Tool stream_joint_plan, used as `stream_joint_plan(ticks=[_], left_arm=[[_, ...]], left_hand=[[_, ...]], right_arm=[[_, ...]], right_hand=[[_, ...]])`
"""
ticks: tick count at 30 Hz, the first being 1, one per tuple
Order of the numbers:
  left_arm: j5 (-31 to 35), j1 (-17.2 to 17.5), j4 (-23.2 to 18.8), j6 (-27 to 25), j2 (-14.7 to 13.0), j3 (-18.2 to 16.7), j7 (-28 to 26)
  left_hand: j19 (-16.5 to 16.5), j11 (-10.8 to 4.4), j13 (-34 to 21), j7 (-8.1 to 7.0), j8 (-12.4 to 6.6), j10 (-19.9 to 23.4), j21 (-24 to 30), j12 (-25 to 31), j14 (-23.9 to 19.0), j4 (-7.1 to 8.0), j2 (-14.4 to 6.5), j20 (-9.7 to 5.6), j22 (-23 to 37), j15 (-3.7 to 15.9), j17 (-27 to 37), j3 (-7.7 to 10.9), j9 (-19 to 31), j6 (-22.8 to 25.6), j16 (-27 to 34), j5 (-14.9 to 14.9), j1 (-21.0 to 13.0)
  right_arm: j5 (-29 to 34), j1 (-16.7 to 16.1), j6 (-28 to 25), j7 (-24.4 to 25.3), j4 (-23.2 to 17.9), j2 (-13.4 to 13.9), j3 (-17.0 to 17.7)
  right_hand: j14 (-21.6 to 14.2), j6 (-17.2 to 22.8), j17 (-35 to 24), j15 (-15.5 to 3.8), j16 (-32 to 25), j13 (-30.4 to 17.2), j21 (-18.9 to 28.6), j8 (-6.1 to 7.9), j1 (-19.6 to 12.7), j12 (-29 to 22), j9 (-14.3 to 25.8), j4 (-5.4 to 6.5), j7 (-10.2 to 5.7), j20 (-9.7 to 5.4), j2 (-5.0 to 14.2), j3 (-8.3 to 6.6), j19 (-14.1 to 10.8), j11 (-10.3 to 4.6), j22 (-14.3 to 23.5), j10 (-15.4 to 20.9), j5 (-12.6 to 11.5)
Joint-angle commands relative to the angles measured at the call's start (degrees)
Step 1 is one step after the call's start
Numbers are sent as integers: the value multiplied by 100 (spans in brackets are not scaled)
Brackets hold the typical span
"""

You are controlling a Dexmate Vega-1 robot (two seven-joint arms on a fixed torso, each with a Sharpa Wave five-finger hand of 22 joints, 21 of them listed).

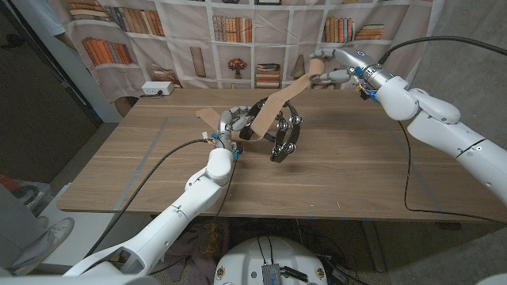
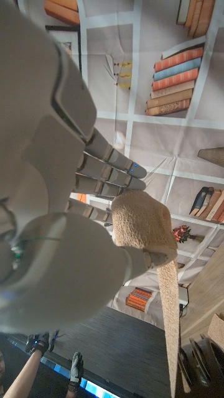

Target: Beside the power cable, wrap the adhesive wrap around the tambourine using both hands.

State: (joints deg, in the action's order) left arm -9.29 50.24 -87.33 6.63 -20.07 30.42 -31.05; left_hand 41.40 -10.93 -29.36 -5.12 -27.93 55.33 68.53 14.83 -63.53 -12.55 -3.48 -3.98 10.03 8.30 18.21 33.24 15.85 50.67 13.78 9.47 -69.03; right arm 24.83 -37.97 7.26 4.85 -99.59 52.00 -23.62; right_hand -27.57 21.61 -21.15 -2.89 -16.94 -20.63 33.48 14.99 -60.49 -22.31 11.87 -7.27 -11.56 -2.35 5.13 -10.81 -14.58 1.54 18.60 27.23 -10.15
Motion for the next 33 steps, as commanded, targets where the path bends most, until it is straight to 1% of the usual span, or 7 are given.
stream_joint_plan(ticks=[1,9,15,18,20,26,33], left_arm=[[-41,-17,27,48,-15,16,84],[-12,42,-40,36,-36,-14,4],[-5,79,-60,83,-42,-48,-37],[-118,85,-9,182,20,-91,-14],[21,35,-44,164,-66,-57,3],[104,-90,50,395,-74,-108,9],[53,-62,23,468,-53,-198,-26]], left_hand=[[-32,-28,-16,-12,2,14,29,-11,-380,394,-10,-682,22,523,13,437,6,7,21,28,9],[-39,-29,-20,-10,2,13,31,-17,-372,397,-15,-685,22,522,9,442,12,10,15,28,14],[-45,-30,-26,-16,11,18,33,-15,-370,395,-12,-686,22,522,12,444,8,-2,16,29,15],[-53,-26,-29,5,19,3,29,-22,-365,399,-12,-680,20,522,13,447,7,-13,15,30,21],[-54,-21,-34,10,21,-8,29,-24,-359,399,-15,-681,20,522,12,449,5,-13,12,32,20],[-60,-20,-48,3,25,-30,29,-30,-353,400,-23,-683,20,524,15,456,-2,2,12,35,21],[-71,-8,-71,-2,58,-81,23,-42,-333,416,-41,-674,17,521,15,465,-10,-50,5,45,34]], right_arm=[[-180,37,-329,49,201,17,-47],[-337,80,-633,-15,405,-43,-176],[-455,66,-708,-91,480,-43,-305],[-517,-8,-773,-85,442,-32,-334],[-551,-66,-809,-66,391,-13,-337],[-657,-209,-922,-33,232,54,-308],[-836,-436,-1089,16,93,114,-249]], right_hand=[[-61,55,-16,-1080,10,-24,35,-19,-308,-25,9,-8,14,-793,349,16,3,-1333,2,1382,0],[-69,68,-18,-1080,21,-32,59,-22,-311,-10,11,-13,28,-783,348,15,2,-1336,-14,1388,1],[-81,69,-19,-1080,28,-39,75,-29,-313,1,12,-14,23,-786,352,13,10,-1335,-29,1397,0],[-88,74,-20,-1080,30,-43,85,-30,-314,7,12,-16,27,-784,353,12,6,-1335,-36,1397,0],[-93,76,-20,-1080,33,-45,95,-32,-319,11,12,-19,32,-773,352,11,1,-1336,-42,1400,1],[-101,88,-20,-1080,42,-52,109,-33,-320,21,13,-23,37,-763,347,12,8,-1333,-57,1407,1],[-101,89,-18,-1079,55,-59,125,-39,-313,29,15,-20,39,-757,346,15,14,-1329,-72,1415,1]])
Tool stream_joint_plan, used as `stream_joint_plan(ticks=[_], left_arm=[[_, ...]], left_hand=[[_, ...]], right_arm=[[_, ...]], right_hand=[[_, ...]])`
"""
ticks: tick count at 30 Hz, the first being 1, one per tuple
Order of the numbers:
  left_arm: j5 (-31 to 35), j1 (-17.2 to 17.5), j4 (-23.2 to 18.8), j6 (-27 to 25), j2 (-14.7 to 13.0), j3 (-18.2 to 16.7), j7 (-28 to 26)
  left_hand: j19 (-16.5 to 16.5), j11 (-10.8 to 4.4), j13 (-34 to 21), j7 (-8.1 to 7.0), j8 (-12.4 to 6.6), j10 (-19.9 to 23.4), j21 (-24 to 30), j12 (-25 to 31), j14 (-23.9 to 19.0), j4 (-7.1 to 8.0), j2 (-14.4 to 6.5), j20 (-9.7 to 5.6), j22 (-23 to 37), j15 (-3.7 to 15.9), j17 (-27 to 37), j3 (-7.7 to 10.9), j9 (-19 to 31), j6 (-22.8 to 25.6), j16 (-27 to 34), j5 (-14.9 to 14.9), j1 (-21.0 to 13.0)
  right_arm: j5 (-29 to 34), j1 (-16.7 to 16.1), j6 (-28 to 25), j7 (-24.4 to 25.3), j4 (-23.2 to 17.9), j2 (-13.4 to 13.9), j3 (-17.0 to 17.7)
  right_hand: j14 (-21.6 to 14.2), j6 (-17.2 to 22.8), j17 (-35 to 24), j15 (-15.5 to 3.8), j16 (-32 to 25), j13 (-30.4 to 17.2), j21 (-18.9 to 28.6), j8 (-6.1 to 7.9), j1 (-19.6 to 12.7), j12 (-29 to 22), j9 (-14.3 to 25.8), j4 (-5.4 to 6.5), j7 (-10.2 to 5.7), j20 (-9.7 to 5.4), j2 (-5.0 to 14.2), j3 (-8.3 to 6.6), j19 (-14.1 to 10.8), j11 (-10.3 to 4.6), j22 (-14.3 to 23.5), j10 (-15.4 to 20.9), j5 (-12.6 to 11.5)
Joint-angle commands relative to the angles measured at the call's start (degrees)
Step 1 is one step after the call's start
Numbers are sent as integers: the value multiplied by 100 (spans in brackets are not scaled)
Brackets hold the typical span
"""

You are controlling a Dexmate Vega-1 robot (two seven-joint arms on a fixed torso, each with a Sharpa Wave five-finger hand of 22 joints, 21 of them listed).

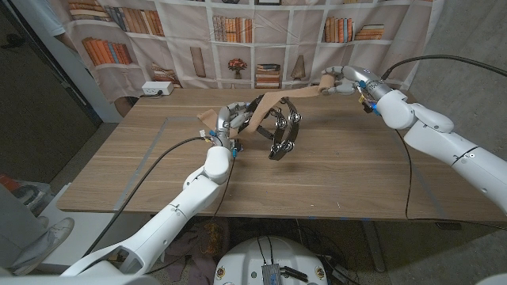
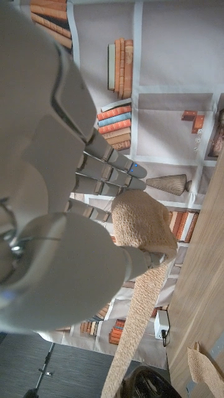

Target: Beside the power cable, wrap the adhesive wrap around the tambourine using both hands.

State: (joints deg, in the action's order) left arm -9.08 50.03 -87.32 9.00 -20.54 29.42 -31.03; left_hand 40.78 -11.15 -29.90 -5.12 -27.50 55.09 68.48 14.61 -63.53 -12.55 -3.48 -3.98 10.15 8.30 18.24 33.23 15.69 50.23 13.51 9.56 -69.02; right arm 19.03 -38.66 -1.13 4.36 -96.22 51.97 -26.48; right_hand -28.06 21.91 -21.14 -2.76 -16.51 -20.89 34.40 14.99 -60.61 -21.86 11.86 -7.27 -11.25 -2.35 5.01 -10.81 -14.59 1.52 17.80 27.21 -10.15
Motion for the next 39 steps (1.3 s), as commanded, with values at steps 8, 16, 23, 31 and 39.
stream_joint_plan(ticks=[8,16,23,31,39], left_arm=[[-28,-104,130,329,62,-83,64],[-42,-106,158,334,94,-81,66],[-77,-105,195,338,140,-78,62],[-132,-86,157,248,105,-68,132],[-144,-19,73,205,64,-78,121]], left_hand=[[-22,7,-41,10,39,-93,22,-25,-290,427,-54,-672,4,520,-2,474,-1,-33,6,47,46],[-30,-8,-66,-26,50,-103,24,-18,-279,429,-64,-678,7,520,3,479,-9,-25,7,54,51],[-38,-13,-84,-12,56,-101,26,-11,-271,429,-67,-680,9,521,4,480,-14,-17,6,56,55],[-43,-19,-95,-13,60,-94,30,-6,-276,427,-74,-686,10,521,11,484,-20,-3,14,56,54],[-46,-21,-95,-17,68,-100,37,-13,-277,427,-72,-683,13,522,16,481,-24,1,19,54,61]], right_arm=[[-294,-356,-272,42,-253,94,-50],[-259,-242,-289,-27,-163,70,-150],[-274,-161,-281,-98,-74,68,-206],[-204,-62,-267,26,-32,85,-160],[-96,62,-447,133,-55,223,4]], right_hand=[[-53,63,-17,-1093,23,-40,46,-44,-290,-9,17,-12,12,-759,362,18,24,-1324,-8,1429,1],[-41,66,-12,-1092,44,-48,64,-49,-280,3,19,-8,15,-761,362,21,32,-1328,-26,1432,0],[-35,69,-9,-1092,59,-55,75,-53,-275,14,20,-7,19,-754,362,22,45,-1330,-42,1435,0],[-36,74,-8,-1092,69,-61,87,-57,-268,23,21,-4,15,-754,365,23,54,-1327,-59,1439,0],[-45,80,-7,-1092,78,-69,102,-60,-265,32,22,-4,17,-753,366,23,62,-1328,-78,1448,-1]])
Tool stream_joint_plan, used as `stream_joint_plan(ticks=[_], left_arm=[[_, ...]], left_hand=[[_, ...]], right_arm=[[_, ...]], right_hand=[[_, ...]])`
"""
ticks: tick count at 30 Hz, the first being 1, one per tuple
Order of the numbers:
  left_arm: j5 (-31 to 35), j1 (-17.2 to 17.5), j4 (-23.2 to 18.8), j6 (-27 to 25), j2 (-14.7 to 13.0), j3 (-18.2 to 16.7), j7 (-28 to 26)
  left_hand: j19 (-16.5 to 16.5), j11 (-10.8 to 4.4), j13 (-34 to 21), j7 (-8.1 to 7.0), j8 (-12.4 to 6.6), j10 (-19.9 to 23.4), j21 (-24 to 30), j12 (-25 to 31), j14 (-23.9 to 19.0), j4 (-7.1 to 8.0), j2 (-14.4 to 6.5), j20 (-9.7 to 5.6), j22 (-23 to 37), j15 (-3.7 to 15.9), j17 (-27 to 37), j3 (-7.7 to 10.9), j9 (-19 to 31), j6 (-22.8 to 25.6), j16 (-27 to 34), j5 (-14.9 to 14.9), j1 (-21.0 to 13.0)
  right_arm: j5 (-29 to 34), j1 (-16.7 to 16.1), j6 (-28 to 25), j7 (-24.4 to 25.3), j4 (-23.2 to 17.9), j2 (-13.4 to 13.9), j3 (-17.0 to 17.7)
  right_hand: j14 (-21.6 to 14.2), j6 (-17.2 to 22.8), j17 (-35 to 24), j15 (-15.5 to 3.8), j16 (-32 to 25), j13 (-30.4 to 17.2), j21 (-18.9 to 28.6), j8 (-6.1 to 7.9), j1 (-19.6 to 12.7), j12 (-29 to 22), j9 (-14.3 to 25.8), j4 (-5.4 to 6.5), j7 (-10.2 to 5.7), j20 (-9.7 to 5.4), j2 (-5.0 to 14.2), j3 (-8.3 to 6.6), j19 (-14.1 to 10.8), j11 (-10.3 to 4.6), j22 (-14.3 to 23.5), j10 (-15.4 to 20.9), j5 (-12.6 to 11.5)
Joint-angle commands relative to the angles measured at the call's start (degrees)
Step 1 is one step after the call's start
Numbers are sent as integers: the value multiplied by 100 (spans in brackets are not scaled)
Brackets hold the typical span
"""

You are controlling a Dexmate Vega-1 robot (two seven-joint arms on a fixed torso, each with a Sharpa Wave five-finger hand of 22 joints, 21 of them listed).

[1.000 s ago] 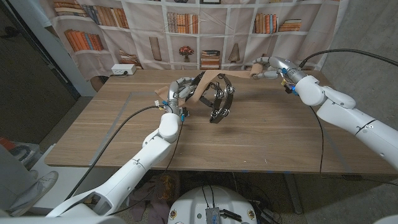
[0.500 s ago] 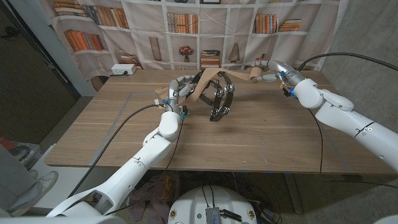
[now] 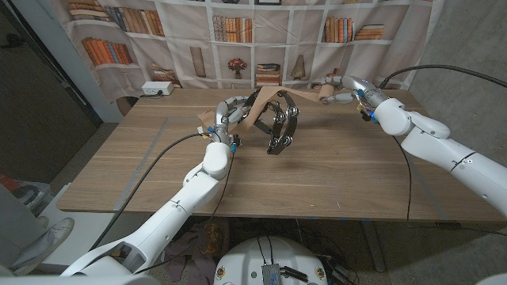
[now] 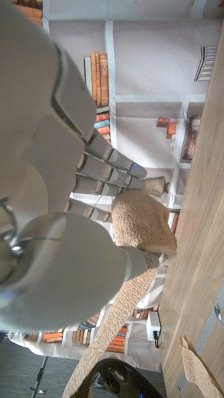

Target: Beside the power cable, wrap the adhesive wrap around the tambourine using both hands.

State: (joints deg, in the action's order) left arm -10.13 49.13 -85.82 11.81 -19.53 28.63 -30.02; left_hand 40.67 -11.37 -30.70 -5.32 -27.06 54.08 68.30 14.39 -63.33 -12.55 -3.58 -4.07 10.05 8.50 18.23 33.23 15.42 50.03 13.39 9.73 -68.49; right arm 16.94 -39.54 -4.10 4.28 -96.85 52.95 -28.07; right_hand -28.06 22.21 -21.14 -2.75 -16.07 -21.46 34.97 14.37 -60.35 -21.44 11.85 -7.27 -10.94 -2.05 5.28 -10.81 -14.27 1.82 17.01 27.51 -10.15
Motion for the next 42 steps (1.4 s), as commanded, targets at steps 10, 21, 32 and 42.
stream_joint_plan(ticks=[10,21,32,42], left_arm=[[-13,207,-227,-139,-64,-20,-90],[28,316,-419,-234,-142,-58,-142],[44,313,-385,-190,-130,-57,-138],[69,294,-308,-67,-101,-89,-182]], left_hand=[[-45,-1,-13,-6,28,7,57,5,-289,418,-57,-674,22,506,17,482,-4,38,29,35,7],[-55,-2,-19,14,43,24,63,8,-287,419,-57,-669,23,503,18,480,-11,34,31,33,16],[-68,-4,-17,1,51,23,67,0,-294,421,-61,-667,23,502,24,479,-16,49,39,32,25],[-71,-3,-19,-10,63,24,72,-3,-276,420,-60,-665,24,502,16,480,-20,41,28,32,29]], right_arm=[[237,267,-314,145,-37,237,221],[247,269,-517,232,31,276,267],[185,241,-657,248,43,317,273],[60,117,-852,174,87,327,213]], right_hand=[[-55,51,-8,-1093,41,-20,60,-4,-289,-2,23,-4,-13,-791,345,21,40,-1360,-20,1433,-2],[-57,56,-8,-1093,56,-30,82,-10,-284,13,24,-4,-16,-791,343,22,48,-1355,-45,1438,-1],[-60,56,-8,-1093,66,-38,101,-17,-280,26,25,-3,-17,-791,346,22,53,-1358,-65,1438,-2],[-64,61,-8,-1093,75,-46,121,-20,-276,36,25,-3,-8,-783,344,23,53,-1358,-85,1445,-1]])
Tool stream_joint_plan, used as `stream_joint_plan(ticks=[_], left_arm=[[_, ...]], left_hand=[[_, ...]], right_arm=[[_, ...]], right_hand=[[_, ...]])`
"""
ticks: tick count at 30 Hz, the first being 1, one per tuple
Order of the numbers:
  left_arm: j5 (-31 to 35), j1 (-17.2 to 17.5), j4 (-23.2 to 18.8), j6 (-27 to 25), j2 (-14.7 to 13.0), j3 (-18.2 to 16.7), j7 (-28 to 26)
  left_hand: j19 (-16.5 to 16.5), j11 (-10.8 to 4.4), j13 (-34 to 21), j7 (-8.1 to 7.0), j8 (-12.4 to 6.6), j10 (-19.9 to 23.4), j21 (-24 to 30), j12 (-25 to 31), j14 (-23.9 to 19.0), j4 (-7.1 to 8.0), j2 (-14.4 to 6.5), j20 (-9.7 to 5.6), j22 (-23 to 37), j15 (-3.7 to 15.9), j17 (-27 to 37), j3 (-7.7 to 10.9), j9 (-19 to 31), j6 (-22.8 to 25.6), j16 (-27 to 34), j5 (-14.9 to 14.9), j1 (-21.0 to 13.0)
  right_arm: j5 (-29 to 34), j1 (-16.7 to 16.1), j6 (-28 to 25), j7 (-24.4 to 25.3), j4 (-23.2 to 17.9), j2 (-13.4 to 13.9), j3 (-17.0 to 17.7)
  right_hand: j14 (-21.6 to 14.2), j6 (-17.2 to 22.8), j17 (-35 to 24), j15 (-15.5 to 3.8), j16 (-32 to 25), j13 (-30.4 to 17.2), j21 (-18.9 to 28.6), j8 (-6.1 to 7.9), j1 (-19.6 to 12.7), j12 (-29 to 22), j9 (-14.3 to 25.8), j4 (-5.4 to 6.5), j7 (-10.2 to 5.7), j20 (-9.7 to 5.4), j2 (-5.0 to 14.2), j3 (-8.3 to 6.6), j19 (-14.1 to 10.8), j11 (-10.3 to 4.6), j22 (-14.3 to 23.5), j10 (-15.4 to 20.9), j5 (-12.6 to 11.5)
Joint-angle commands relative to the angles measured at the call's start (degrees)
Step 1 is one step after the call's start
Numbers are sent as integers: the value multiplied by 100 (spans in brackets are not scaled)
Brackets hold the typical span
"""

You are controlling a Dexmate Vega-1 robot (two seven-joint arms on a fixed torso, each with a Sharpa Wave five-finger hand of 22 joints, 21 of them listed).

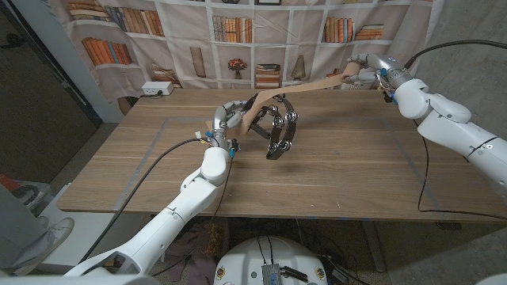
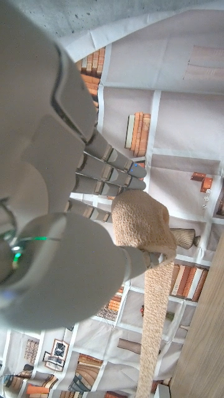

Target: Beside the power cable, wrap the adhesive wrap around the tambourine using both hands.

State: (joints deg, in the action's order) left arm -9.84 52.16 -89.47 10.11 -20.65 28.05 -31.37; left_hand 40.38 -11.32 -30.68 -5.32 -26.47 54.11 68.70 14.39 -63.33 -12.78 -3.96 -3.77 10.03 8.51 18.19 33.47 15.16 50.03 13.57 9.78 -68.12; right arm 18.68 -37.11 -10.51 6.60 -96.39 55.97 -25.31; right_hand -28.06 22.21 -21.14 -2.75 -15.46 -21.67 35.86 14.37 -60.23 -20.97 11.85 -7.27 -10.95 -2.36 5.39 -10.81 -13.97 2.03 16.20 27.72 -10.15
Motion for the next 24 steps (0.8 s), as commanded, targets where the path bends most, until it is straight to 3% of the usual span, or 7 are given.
stream_joint_plan(ticks=[1,5,24], left_arm=[[42,-8,59,104,13,-32,-48],[-27,52,-45,-76,-1,-8,-3],[-126,-261,573,564,363,19,38]], left_hand=[[-46,-8,-22,-9,4,23,30,-3,-279,444,-23,-693,25,502,22,457,6,42,13,26,-8],[-50,-8,-23,-13,5,26,31,-3,-281,448,-26,-689,25,502,25,457,5,50,16,26,-1],[-65,-8,-32,-23,17,22,36,-10,-268,445,-29,-689,24,502,26,461,1,62,14,30,6]], right_arm=[[-118,-125,-217,-57,39,28,-67],[-238,-259,-280,-37,39,21,-65],[-647,-994,-290,40,-580,234,69]], right_hand=[[-65,61,-9,-1093,14,-26,33,-21,-287,-10,25,-3,-8,-753,333,23,23,-1379,-5,1425,-2],[-70,63,-9,-1093,15,-28,39,-22,-284,-7,26,-1,-15,-765,335,22,21,-1378,-12,1426,-2],[-94,89,-5,-1093,26,-42,77,-22,-277,-3,26,-1,7,-757,337,20,10,-1376,-49,1472,-2]])
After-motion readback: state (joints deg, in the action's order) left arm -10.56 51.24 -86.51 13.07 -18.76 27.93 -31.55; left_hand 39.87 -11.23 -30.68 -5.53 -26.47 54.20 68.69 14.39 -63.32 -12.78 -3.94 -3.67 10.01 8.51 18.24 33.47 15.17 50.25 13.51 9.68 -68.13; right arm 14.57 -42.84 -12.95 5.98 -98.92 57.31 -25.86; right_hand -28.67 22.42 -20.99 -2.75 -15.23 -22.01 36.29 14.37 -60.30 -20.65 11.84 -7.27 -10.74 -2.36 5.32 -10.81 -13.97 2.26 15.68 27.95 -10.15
